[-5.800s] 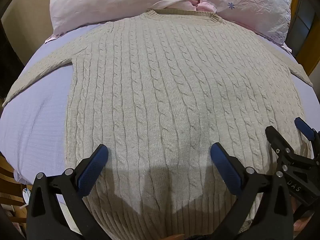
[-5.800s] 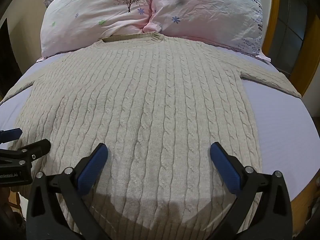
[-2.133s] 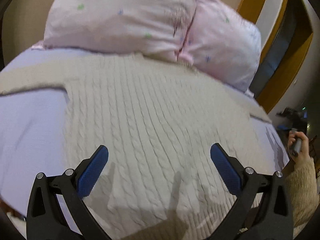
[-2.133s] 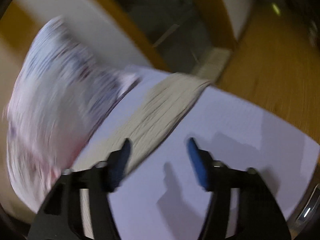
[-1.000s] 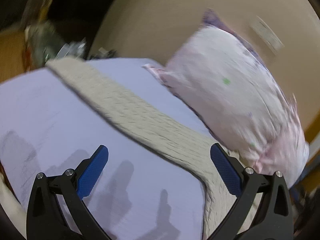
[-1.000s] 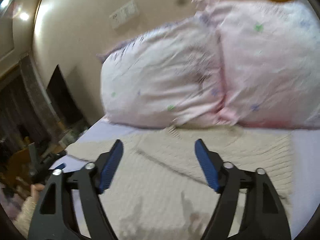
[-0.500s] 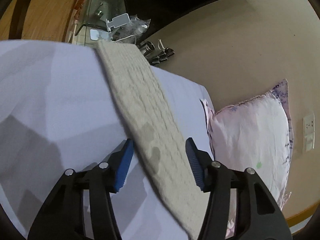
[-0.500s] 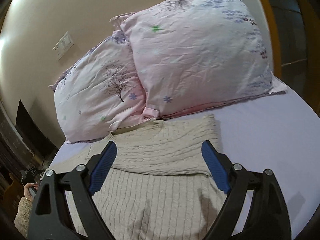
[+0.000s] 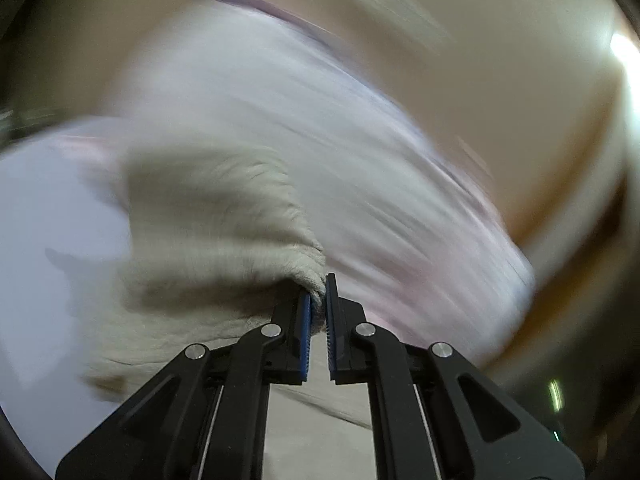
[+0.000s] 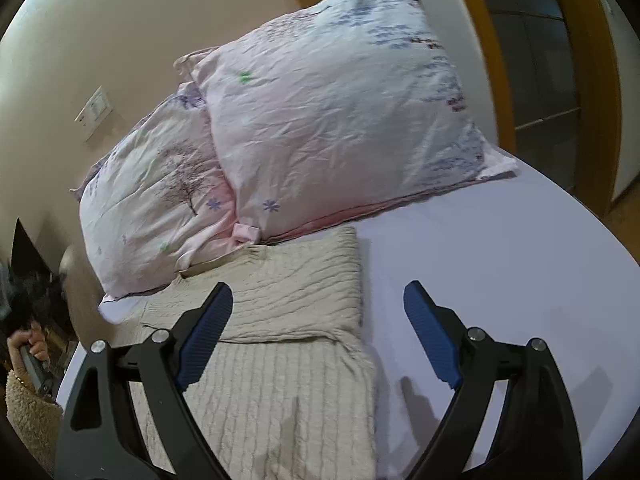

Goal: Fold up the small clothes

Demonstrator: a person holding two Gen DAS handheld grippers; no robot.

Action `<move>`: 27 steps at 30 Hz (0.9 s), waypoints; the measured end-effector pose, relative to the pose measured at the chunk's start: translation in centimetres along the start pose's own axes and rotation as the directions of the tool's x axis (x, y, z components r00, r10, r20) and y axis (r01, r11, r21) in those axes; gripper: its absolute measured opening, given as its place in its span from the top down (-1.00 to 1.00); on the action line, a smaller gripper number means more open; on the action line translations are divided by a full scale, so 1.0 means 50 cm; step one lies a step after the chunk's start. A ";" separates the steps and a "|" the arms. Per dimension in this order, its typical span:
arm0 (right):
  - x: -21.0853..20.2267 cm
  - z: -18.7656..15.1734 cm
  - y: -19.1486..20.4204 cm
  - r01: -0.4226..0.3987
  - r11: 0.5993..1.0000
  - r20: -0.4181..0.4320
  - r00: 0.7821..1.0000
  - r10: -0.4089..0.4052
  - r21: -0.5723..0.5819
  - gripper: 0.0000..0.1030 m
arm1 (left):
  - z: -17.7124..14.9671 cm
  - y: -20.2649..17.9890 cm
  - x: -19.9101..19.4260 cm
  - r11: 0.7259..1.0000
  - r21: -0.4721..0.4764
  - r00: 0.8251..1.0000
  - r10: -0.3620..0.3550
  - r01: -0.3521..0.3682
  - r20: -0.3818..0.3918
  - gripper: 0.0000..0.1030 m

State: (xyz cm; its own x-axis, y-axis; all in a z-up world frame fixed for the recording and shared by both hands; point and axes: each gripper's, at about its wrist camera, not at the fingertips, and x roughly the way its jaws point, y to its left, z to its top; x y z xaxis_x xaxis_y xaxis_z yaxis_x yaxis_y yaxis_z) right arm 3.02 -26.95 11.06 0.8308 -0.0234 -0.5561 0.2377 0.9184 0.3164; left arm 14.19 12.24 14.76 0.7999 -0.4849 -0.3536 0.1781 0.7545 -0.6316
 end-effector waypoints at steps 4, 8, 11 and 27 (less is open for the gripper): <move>-0.005 -0.017 -0.016 0.010 1.000 -0.041 0.999 -0.009 0.019 -0.70 | -0.144 -0.167 0.206 0.981 0.075 0.914 -0.139 0.181 -0.380 0.70; -0.061 -0.043 -0.042 -0.050 0.999 -0.080 0.996 0.050 0.006 -0.70 | -0.217 -0.172 0.193 0.972 0.131 0.879 -0.116 0.197 -0.463 0.68; -0.098 -0.069 -0.068 -0.129 0.991 -0.141 0.981 0.130 0.018 -0.74 | -0.214 -0.121 0.057 0.968 0.171 0.912 -0.105 0.186 -0.397 0.29; -0.133 -0.322 -0.166 -0.202 0.890 -0.551 0.723 0.417 0.409 -0.22 | -0.436 0.131 -0.331 0.999 -0.033 0.869 -0.021 0.005 -0.494 -0.31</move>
State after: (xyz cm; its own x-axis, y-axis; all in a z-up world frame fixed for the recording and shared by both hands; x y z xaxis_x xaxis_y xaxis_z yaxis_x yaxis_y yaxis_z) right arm -12.60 -28.03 -0.24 0.4218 0.5838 -0.6937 0.2498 0.6607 0.7079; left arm -10.37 15.56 1.42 0.4088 -0.6555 -0.6350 0.1634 0.7371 -0.6558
